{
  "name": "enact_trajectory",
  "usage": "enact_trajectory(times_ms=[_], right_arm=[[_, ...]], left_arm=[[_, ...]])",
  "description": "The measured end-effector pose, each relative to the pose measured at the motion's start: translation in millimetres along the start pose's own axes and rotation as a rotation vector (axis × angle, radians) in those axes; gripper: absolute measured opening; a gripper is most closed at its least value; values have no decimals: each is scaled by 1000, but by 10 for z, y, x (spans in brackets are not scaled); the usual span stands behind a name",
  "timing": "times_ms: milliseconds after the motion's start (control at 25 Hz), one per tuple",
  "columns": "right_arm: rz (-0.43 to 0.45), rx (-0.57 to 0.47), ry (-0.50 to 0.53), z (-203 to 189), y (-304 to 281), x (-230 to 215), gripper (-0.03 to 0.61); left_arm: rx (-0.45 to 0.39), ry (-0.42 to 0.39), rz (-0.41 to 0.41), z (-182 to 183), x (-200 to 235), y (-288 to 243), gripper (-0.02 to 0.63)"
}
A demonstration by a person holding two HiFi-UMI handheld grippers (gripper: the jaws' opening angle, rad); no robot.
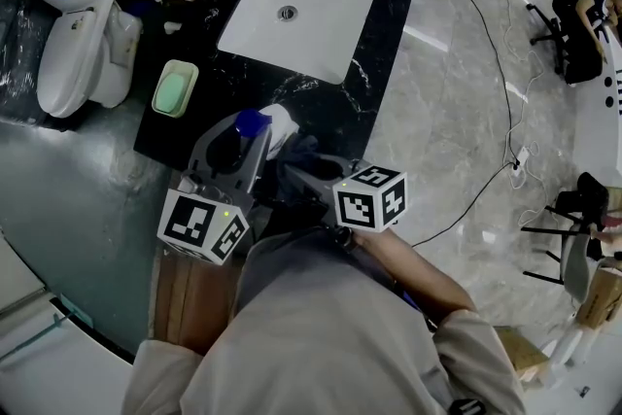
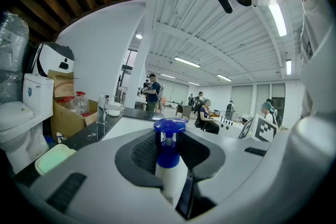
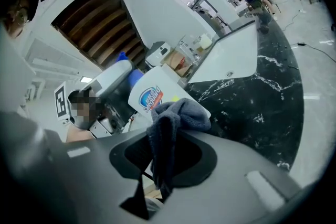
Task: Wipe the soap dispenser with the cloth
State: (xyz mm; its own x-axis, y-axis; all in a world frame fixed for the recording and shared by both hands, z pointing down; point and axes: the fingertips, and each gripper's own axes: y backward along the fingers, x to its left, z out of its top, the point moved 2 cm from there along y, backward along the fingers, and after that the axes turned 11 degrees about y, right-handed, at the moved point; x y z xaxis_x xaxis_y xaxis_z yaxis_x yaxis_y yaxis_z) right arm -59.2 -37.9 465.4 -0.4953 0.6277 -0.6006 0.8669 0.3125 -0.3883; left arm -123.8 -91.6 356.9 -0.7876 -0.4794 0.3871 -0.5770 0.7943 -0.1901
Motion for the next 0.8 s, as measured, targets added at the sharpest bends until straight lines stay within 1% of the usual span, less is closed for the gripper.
enact_trajectory(times_ms=[600,800], right_arm=[[75,-46,-15,201,72,204,72],[97,-68,-35,279,103,261,72]], left_arm=[[7,-5,-16,-1,-1,-13,89],[7,-8,-19,4,-4,-12,89]])
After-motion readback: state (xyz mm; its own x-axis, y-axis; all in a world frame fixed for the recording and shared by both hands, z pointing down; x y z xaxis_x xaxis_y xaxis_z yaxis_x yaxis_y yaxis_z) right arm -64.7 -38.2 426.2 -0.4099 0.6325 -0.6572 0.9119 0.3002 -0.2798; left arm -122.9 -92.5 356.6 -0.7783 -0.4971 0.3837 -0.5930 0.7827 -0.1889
